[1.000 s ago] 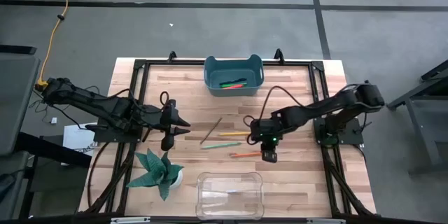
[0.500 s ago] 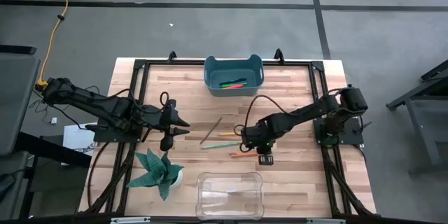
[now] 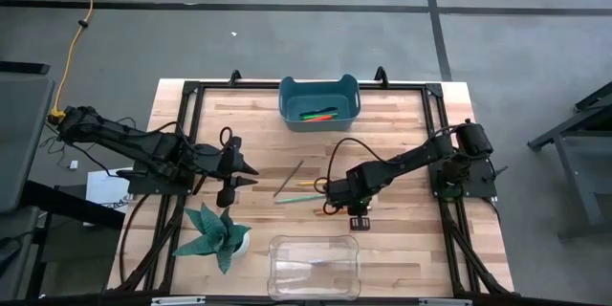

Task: Sort pens & pencils
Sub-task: Put the orange pencil into the transparent bin

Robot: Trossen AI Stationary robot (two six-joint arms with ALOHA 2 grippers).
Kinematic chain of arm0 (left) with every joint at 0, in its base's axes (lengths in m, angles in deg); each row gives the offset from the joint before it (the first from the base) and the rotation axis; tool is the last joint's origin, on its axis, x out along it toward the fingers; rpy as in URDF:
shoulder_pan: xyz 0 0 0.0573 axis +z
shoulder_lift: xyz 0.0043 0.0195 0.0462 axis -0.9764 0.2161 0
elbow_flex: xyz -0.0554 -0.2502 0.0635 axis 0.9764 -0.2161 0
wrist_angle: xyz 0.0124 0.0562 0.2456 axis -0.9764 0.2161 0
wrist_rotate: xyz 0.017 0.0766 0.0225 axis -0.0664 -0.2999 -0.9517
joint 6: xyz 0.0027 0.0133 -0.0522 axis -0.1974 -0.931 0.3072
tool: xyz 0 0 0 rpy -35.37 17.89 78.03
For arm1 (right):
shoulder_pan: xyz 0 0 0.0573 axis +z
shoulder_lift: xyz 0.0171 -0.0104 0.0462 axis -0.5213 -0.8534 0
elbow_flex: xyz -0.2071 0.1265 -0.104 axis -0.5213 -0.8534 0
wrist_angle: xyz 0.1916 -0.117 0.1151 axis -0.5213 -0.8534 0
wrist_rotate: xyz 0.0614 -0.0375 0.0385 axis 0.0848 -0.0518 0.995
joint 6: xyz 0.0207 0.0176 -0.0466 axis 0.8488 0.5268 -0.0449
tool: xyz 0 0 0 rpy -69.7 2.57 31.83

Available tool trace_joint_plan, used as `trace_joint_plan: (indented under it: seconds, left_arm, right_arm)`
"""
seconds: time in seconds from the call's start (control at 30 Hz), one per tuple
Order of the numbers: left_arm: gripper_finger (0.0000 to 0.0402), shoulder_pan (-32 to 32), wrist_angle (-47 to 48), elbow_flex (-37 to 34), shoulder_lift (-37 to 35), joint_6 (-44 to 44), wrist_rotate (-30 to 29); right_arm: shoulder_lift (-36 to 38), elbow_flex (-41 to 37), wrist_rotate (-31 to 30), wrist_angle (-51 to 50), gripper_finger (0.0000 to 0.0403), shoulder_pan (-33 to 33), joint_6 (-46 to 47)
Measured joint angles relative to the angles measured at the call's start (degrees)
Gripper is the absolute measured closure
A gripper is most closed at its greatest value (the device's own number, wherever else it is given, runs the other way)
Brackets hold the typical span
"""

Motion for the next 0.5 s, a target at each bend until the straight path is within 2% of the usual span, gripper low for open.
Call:
trace_joint_plan:
  seconds: [0.5]
  left_arm:
    - [0.0298,0.00,1.53,0.01,0.00,-1.09,0.02]
  right_arm:
    - [-1.83,-0.44,-1.85,-1.06,0.0316,0.22,-1.55]
